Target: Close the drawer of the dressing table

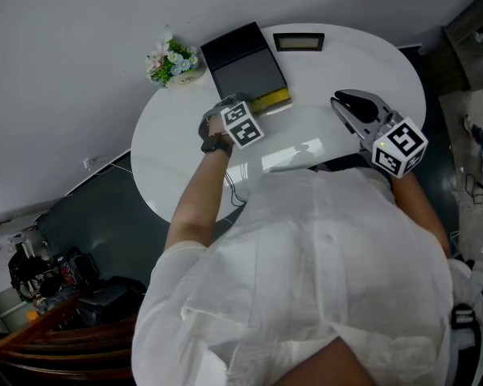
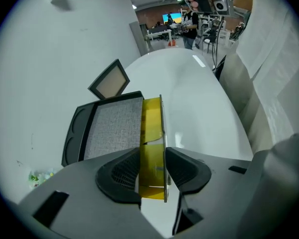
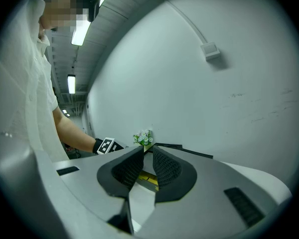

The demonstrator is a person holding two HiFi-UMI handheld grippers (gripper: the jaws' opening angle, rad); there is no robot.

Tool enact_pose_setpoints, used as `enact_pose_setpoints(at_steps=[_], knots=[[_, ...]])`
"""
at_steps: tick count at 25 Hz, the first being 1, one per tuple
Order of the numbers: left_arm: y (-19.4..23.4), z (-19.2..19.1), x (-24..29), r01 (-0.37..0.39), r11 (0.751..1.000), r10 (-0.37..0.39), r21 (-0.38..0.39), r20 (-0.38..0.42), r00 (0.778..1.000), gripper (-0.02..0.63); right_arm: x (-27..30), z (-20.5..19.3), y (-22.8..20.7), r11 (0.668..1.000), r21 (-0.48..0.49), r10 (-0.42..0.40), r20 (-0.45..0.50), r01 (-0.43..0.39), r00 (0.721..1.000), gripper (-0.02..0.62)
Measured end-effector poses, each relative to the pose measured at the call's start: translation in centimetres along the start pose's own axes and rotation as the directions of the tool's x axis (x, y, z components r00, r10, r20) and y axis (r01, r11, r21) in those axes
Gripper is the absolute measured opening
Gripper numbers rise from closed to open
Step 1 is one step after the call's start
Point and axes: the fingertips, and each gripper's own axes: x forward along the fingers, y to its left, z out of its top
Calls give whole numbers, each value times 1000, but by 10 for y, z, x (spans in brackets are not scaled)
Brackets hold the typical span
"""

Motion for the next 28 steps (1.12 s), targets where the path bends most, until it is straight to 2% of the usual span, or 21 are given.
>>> enact_pose_setpoints(at_steps=[4, 5, 6, 7, 9, 11, 15, 19, 28], knots=[[11, 5, -5, -33, 999, 33, 1, 37, 999, 203, 1, -1, 0, 1000, 3, -2, -1, 2, 1000, 43], [16, 9, -8, -47, 999, 48, -15, 58, 997, 164, 2, -1, 0, 1000, 3, -1, -2, 1, 1000, 43], [21, 12, -10, -48, 998, 50, -29, 72, 996, 161, 2, -1, 0, 1000, 5, 0, -2, 0, 1000, 43], [24, 15, -11, -30, 999, 32, -28, 74, 997, 165, 2, -1, 0, 1000, 7, 0, -1, 0, 1000, 43], [22, 19, -10, 28, 999, -29, 20, 49, 998, 223, 3, 0, 0, 1000, 6, 1, 1, -1, 1000, 43], [17, 20, -8, 81, 995, -83, 54, 28, 996, 246, 3, 0, 0, 1000, 3, -1, 2, 1, 1000, 43], [6, 17, -6, 146, 989, -147, 39, 12, 989, 318, 1, -2, -2, 1000, 15, -10, 0, 10, 1000, 43], [3, 0, 2, 147, 989, -146, 34, -36, 989, 354, -1, -4, -4, 1000, 16, -15, -3, 16, 1000, 43], [11, -13, 16, 90, 995, -86, 48, -70, 994, 356, 0, -5, -3, 1000, 13, -14, -15, 14, 1000, 43]])
